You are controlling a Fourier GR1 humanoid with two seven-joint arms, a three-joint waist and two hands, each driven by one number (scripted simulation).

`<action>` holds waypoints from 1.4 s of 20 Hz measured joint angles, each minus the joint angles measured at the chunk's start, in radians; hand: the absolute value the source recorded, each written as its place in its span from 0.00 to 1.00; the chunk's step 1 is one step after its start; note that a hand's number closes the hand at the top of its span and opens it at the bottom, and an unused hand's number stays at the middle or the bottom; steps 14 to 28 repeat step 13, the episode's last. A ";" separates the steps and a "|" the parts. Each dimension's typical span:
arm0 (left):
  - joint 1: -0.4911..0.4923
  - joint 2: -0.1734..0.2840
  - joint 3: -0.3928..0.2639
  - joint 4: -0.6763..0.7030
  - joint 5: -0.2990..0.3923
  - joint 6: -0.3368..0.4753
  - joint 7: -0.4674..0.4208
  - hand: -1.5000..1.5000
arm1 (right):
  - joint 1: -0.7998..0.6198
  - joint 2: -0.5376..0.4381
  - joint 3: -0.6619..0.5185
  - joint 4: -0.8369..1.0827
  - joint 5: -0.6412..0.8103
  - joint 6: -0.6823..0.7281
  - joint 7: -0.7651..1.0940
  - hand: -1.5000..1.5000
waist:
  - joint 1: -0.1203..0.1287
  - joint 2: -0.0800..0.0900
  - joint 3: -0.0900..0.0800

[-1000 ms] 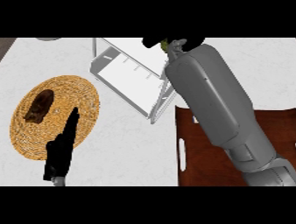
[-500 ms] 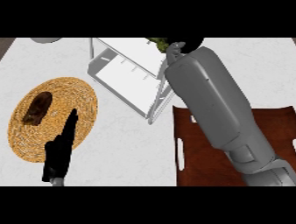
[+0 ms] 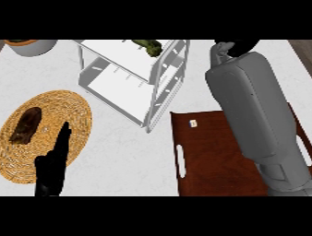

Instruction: Pick the squash from the tray and place it in the tiered basket

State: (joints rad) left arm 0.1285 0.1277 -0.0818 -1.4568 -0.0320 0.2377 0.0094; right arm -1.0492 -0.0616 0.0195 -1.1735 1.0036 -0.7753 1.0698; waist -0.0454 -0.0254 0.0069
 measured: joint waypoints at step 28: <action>0.071 0.012 0.039 -0.031 0.018 0.011 -0.013 0.50 | 0.461 -0.106 -0.050 -0.709 -0.095 0.199 0.062 0.00 | -0.080 -0.018 0.001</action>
